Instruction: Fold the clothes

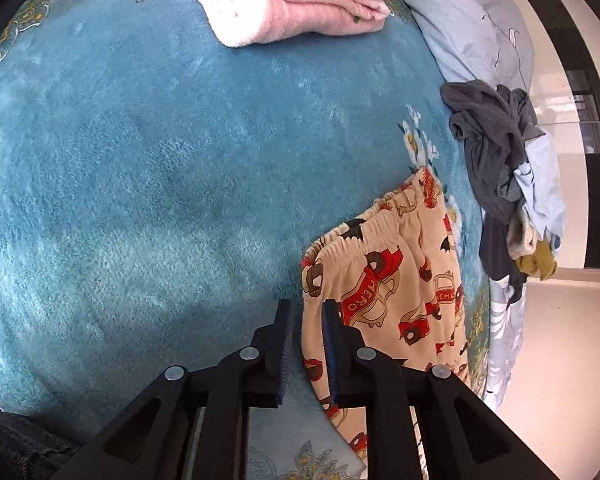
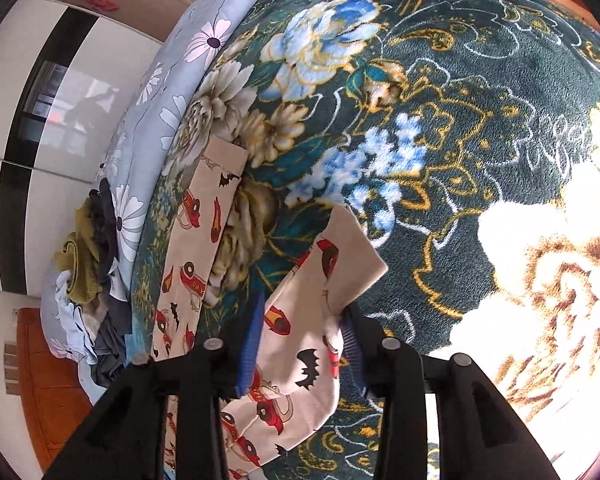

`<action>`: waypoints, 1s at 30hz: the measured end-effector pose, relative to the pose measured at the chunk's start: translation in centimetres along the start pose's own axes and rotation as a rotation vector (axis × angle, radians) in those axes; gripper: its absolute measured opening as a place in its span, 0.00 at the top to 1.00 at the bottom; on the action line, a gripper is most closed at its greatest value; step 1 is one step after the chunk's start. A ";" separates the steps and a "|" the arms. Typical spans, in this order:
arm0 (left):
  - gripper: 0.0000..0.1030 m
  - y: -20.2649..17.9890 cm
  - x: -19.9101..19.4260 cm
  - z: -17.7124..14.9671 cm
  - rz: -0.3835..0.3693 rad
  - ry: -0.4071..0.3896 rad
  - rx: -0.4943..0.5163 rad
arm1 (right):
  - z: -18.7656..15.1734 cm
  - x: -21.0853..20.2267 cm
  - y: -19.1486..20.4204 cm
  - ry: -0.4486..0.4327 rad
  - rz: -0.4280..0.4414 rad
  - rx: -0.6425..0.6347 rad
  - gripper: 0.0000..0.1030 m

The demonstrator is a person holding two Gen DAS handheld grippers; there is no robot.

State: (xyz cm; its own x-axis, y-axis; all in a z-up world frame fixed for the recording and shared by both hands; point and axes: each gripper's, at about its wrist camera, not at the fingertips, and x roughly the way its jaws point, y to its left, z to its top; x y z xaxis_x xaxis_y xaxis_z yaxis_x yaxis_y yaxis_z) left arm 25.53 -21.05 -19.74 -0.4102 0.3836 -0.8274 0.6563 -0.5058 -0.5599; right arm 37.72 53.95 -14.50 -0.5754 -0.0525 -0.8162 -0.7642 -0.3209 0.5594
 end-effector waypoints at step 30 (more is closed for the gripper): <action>0.54 -6.8 -1.3 1.6 -0.054 0.013 -0.102 | -5.3 -1.3 -2.1 0.125 0.075 -0.102 0.37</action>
State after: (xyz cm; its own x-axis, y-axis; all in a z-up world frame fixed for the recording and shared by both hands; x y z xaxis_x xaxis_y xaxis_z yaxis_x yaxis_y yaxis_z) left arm 20.55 -19.35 -14.95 -0.4389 0.4181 -0.7953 0.6949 -0.4032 -0.5955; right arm 41.62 49.70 -15.33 -0.5844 -0.1950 -0.7877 -0.6834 -0.4052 0.6073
